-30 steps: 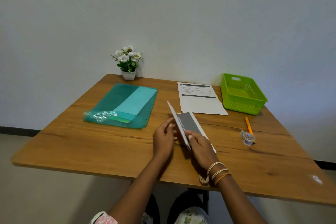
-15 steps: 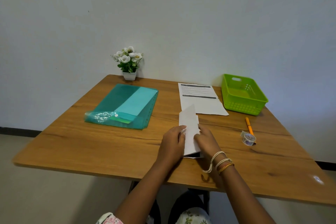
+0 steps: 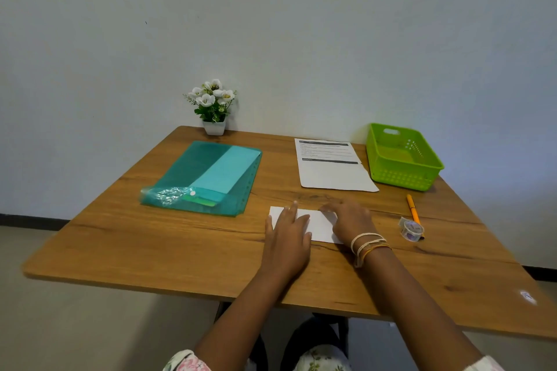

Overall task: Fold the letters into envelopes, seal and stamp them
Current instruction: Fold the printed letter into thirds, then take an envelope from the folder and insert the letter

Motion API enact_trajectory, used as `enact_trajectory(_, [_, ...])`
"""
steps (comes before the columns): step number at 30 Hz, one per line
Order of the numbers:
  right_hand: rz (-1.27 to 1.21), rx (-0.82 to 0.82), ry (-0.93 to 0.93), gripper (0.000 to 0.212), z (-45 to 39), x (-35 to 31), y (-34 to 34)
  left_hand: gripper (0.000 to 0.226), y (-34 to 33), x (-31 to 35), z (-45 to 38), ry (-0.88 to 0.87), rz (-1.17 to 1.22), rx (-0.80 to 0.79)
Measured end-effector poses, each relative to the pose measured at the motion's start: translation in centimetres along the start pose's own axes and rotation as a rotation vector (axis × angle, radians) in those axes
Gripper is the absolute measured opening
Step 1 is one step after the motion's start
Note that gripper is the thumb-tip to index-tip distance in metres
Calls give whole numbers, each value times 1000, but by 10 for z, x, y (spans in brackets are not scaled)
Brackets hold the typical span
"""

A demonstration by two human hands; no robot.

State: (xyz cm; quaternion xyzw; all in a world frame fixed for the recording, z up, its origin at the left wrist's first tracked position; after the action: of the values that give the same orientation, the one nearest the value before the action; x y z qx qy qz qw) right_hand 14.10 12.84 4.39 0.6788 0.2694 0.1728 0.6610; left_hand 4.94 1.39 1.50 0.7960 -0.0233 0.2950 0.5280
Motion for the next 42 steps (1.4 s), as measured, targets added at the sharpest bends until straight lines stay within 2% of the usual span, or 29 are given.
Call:
enact_trajectory(5, [-51,126,44,50,8,-7,-12,49,-6,-1,-1,14,-152,-86])
enact_trajectory(9, [-155,-5,146,48,23,-23,-32,51,-8,-2,-3,8,-203,-131])
enact_trajectory(12, [-112,-11,162,48,27,-22,-37,52,-7,-8,-5,11,-221,-150])
enact_trajectory(21, [-54,7,-50,50,32,25,-32,55,9,-34,-6,83,-223,-150])
enact_trajectory(25, [-44,71,-99,49,33,7,-29,56,8,-34,-7,78,-233,-157])
enact_trajectory(27, [-113,78,-9,50,37,-19,-30,56,8,-33,-8,79,-233,-154])
enact_trajectory(30, [-133,5,141,50,41,-57,-39,55,14,-37,-8,20,-204,-128])
enact_trajectory(34, [-93,-10,108,51,14,-65,-44,55,41,-53,-5,-62,-226,12])
enact_trajectory(36, [-69,-21,91,51,-2,-63,-44,56,57,-67,-5,-29,-276,70])
enact_trajectory(38, [-53,-24,82,51,-15,-61,-44,57,70,-86,-6,84,-323,87])
enact_trajectory(40, [-47,-21,74,51,-22,-62,-43,60,75,-102,-4,228,-353,59])
enact_trajectory(42, [-44,-3,69,51,-25,-62,-44,63,72,-108,-1,299,-344,8])
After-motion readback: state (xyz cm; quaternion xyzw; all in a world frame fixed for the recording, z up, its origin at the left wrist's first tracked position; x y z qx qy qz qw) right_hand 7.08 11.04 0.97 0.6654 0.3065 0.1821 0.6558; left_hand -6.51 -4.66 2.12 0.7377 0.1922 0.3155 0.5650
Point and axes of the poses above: each hand's wrist, its own z-axis away from the middle knuckle, its own y-axis out of the back of the hand, x = y × z, the point moved 5 cm from there along -z, towards the middle knuckle, and after that the axes turned 2 degrees about z, right-handed, at the moved point
